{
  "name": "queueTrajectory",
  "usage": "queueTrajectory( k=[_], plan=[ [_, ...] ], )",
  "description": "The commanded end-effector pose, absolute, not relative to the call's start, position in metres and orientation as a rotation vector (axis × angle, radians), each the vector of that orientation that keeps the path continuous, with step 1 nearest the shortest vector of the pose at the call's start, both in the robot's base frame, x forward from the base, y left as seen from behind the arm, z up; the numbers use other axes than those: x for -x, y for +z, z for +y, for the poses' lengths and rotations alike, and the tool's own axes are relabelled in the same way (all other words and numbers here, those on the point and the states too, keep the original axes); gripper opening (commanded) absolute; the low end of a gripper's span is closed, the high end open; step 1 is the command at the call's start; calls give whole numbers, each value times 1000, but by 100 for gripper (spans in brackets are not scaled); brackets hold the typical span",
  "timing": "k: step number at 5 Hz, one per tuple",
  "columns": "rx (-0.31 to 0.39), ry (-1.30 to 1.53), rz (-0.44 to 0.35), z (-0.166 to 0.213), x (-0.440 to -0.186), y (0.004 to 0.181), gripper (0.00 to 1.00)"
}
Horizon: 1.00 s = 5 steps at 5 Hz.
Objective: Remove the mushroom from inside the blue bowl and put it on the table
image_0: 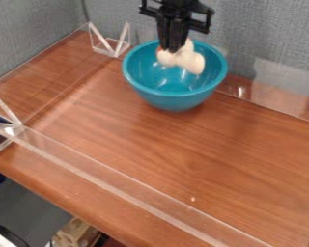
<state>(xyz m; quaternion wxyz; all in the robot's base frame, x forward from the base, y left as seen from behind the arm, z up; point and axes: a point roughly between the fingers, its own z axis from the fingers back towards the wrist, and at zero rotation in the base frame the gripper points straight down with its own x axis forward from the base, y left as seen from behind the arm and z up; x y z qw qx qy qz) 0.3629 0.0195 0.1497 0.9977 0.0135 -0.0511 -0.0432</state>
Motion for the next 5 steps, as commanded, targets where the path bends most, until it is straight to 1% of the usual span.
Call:
queueTrajectory(
  k=[1, 2, 3, 4, 5],
  plan=[
    [-27, -116, -171, 11, -360, 173, 0],
    [-17, -144, -158, 1, -357, 165, 0],
    [-5, -196, -141, -18, -353, 156, 0],
    [7, -259, -121, -38, -343, 145, 0],
    [15, -312, -93, -57, -334, 125, 0]
  ],
)
